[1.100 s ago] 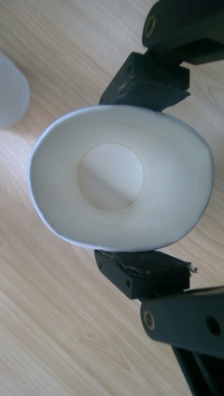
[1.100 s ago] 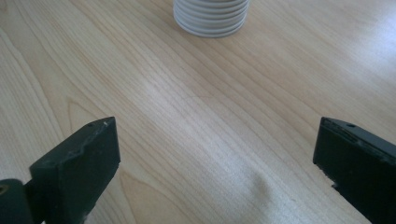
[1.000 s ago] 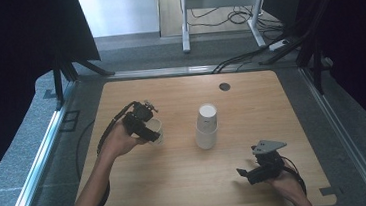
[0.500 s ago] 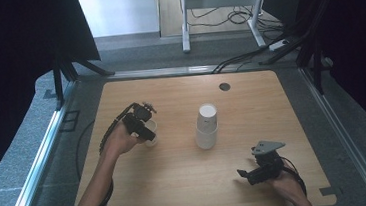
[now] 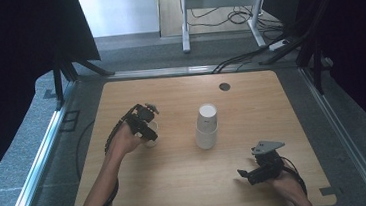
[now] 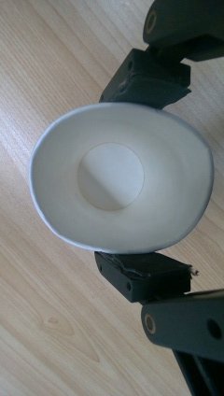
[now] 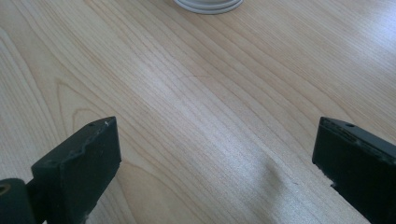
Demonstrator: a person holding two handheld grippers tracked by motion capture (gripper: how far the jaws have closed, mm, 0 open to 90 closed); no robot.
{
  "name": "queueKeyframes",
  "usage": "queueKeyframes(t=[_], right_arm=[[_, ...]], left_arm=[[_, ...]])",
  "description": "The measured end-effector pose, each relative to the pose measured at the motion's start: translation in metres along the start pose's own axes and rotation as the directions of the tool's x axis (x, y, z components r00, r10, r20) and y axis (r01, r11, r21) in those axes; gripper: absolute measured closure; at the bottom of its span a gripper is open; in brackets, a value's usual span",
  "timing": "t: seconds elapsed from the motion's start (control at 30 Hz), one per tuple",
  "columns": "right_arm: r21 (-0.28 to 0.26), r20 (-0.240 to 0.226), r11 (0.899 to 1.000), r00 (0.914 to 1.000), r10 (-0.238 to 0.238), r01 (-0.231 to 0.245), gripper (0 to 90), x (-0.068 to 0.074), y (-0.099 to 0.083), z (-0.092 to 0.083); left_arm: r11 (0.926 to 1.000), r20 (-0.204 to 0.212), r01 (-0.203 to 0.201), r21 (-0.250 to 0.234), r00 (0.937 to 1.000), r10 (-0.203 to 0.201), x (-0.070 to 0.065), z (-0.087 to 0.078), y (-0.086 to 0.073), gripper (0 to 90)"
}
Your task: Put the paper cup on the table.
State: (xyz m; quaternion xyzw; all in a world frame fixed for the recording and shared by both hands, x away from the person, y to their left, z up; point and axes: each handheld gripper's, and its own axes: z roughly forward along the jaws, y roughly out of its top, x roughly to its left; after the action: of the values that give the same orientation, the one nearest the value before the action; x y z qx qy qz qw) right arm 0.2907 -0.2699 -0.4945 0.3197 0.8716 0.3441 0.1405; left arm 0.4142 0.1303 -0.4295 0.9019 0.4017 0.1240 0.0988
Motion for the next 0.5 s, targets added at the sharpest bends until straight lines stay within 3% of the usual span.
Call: queueKeyframes(t=[0.33,0.5], right_arm=[[0.004,-0.006,1.0,1.0,0.003,-0.003,2.1,-0.0005,-0.0004,0.0002],[0.01,-0.006,1.0,1.0,-0.002,0.002,2.1,-0.001,-0.0004,0.0001]], left_arm=[[0.9997,0.022,0.026,-0.004,0.9994,-0.026,-0.0001,0.0043,0.0027,21.1],[0.997,0.038,0.062,-0.047,0.9975,-0.06,0.0002,0.0042,0.0002,12.4]])
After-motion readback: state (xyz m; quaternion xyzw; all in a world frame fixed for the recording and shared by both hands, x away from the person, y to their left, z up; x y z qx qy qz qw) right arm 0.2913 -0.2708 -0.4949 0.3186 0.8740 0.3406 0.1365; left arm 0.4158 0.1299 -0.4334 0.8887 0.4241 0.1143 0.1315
